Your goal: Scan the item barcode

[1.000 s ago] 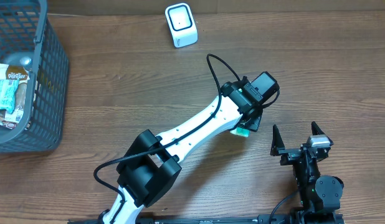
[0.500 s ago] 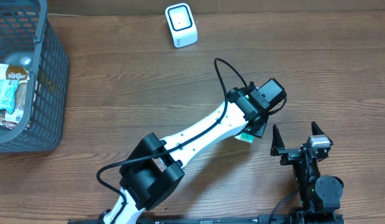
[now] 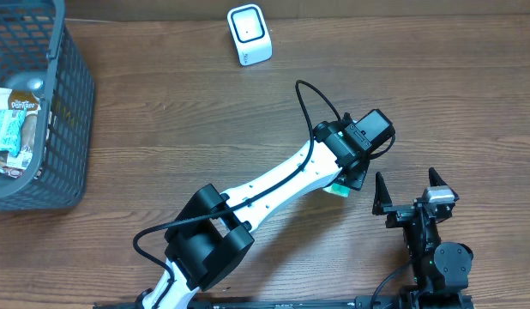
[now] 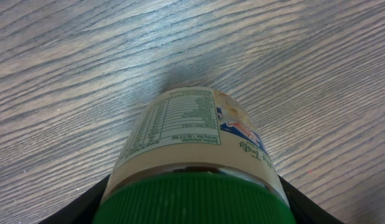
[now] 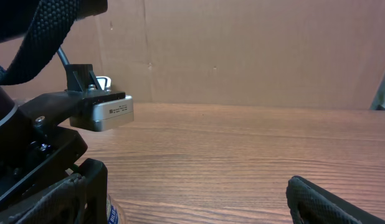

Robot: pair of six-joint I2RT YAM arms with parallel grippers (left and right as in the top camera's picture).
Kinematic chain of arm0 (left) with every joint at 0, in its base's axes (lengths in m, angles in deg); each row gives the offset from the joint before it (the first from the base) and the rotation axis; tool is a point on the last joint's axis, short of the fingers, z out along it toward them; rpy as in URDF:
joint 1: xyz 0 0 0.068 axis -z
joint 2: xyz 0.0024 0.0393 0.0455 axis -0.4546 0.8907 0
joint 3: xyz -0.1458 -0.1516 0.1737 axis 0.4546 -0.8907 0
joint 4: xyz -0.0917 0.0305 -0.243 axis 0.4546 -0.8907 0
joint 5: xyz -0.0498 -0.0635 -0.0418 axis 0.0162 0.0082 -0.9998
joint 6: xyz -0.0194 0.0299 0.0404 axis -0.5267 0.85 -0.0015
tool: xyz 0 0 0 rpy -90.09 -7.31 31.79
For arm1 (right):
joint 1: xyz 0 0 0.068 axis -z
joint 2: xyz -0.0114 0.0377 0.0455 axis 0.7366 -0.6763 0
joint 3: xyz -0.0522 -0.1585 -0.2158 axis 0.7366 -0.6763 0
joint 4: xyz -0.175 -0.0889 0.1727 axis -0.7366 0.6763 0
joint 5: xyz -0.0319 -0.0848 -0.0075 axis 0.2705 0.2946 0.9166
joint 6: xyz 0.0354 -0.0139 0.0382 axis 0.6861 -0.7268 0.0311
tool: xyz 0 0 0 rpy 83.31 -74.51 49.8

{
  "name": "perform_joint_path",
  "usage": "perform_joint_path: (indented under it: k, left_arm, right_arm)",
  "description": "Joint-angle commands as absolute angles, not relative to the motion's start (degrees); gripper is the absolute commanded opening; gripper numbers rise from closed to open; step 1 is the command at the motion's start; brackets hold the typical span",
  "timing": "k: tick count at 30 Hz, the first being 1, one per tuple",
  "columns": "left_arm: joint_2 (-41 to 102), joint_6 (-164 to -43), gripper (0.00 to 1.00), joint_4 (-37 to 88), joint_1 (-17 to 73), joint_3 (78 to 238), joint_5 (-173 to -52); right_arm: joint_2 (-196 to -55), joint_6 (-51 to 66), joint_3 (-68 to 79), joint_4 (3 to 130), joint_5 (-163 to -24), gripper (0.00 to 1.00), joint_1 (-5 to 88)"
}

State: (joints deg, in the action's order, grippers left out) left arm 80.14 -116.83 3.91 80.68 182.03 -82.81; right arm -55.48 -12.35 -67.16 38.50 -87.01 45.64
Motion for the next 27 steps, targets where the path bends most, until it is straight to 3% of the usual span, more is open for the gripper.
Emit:
perform_joint_path:
  k: [1,27]
  left_arm:
    - [79.51,-117.57,0.47,4.04,81.08,181.72,-81.61]
    - [79.51,-117.59,0.51,6.60,81.06,174.66,-78.66]
  right_arm:
    - [-55.13,-11.95,-67.75,38.09,-86.95,1.00,45.90]
    - [-55.13,-11.95,-67.75,38.11,-86.95,1.00,45.90]
